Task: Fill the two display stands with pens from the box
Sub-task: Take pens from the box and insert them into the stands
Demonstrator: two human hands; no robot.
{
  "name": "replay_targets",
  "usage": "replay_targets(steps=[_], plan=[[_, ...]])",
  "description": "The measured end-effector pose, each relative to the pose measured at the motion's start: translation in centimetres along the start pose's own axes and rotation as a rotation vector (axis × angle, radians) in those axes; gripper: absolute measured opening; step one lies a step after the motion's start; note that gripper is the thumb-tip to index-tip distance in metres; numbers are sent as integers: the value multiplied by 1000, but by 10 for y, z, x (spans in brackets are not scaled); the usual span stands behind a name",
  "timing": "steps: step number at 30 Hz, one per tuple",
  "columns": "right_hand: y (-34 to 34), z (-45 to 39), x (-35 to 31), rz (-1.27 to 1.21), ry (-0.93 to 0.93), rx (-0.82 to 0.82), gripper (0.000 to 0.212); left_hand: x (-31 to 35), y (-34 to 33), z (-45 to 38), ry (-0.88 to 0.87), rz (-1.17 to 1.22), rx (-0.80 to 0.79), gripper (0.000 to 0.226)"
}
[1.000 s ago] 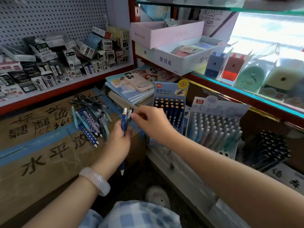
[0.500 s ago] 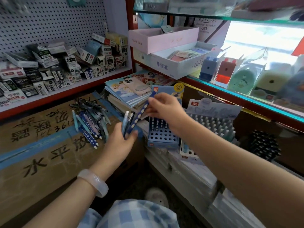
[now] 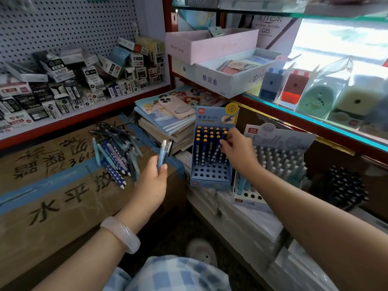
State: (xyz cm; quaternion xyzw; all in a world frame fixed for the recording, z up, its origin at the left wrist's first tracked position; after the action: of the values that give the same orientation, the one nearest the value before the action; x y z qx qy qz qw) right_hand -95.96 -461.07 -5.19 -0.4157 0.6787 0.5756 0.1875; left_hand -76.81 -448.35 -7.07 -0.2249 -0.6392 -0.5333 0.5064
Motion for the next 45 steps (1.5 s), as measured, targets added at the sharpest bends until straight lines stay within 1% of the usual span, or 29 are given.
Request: replay_targets(steps=[2, 5, 10, 18, 20, 22, 24, 25, 27, 30, 33, 34, 36, 38, 40, 42, 45], plan=[[-6, -2, 1, 23, -3, -14, 11, 0, 0, 0, 2, 23, -4, 15], [-15, -5, -3, 121, 34, -62, 13, 2, -2, 1, 11, 73, -19, 16], [-36, -4, -3, 311, 34, -180, 12, 9, -7, 7, 6, 183, -55, 18], [-35, -1, 6, 254, -78, -130, 17, 6, -1, 10, 41, 251, -86, 21], [-26, 3, 1, 182, -76, -79, 16, 5, 1, 10, 47, 259, -81, 20], [-22, 7, -13, -55, -53, -88, 11, 5, 0, 11, 54, 262, -80, 19], [-24, 13, -31, -310, -53, -224, 17, 8, -4, 13, 60, 264, -89, 16], [-25, 17, -41, -395, -58, -301, 20, 10, -6, 15, 59, 267, -101, 14], [-24, 26, -55, -495, -64, -405, 22, 18, -11, 19, 47, 276, -131, 11], [-16, 37, -67, -579, -76, -464, 18, 32, -17, 27, 34, 321, -163, 10], [7, 40, -72, -629, -79, -426, 6, 49, -24, 34, 32, 406, -197, 12], [17, 41, -74, -618, -70, -419, 5, 55, -27, 37, 28, 417, -207, 12], [44, 44, -75, -588, -65, -378, 9, 65, -32, 42, 24, 401, -209, 14], [80, 45, -69, -545, -61, -265, 13, 73, -38, 47, 29, 387, -199, 11], [119, 47, -60, -463, -22, -139, 7, 81, -48, 54, 34, 381, -205, 8], [155, 51, -48, -384, 23, -49, 4, 90, -63, 65, 26, 390, -240, 9], [200, 64, -23, -161, 41, -1, 3, 105, -89, 80, -41, 315, -297, 16]])
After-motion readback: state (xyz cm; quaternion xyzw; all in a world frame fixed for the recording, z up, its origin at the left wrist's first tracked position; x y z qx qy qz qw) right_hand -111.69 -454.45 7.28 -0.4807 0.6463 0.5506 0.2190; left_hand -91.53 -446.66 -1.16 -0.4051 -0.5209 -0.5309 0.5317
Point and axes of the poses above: each hand's wrist, its own z-axis away from the middle knuckle, its own y-axis out of the back of the hand, x = y × z, the point moved 7 cm from there along -z, towards the middle knuckle, and after that the axes turned 5 degrees about y, right-handed, at the moved point
